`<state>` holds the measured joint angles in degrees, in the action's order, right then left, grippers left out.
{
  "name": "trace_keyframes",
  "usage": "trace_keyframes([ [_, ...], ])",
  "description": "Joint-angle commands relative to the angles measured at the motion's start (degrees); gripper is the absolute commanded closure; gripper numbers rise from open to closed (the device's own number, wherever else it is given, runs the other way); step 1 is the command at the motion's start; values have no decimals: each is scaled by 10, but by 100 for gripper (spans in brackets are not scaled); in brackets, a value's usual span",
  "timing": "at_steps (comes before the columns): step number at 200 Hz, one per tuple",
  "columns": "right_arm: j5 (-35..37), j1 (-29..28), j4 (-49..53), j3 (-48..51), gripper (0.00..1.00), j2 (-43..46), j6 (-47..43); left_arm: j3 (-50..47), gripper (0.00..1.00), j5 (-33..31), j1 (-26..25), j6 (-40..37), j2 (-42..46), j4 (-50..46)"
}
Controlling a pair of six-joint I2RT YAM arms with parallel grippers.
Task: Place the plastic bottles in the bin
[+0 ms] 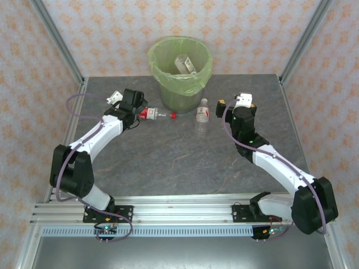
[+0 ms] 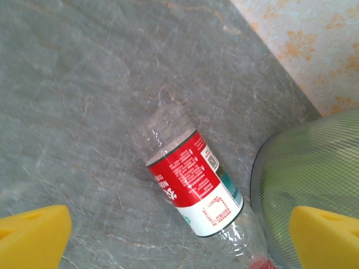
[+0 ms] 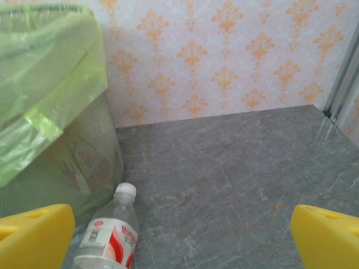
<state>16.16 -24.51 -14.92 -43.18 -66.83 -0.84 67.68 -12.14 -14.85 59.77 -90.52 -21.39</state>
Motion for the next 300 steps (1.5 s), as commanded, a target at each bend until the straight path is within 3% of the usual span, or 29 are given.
trace_keyframes([
  [1, 23, 7, -16, 5, 1, 25, 17, 20, 0, 16, 6, 94, -25, -36],
  [50, 14, 12, -6, 19, 1, 49, 30, 61, 0, 35, 6, 160, -88, -39],
  [150, 16, 21, 19, 26, 1, 89, 6, 226, 0, 61, 11, 225, -234, -190],
  [199, -1, 22, 24, 24, 1, 96, -3, 283, 0, 91, 14, 238, -296, -207],
  [261, -2, 22, 42, 20, 1, 100, -8, 309, 0, 82, 17, 256, -348, -201],
  [300, 2, 22, 44, 24, 1, 101, -8, 300, 2, 89, 17, 189, -360, -176],
])
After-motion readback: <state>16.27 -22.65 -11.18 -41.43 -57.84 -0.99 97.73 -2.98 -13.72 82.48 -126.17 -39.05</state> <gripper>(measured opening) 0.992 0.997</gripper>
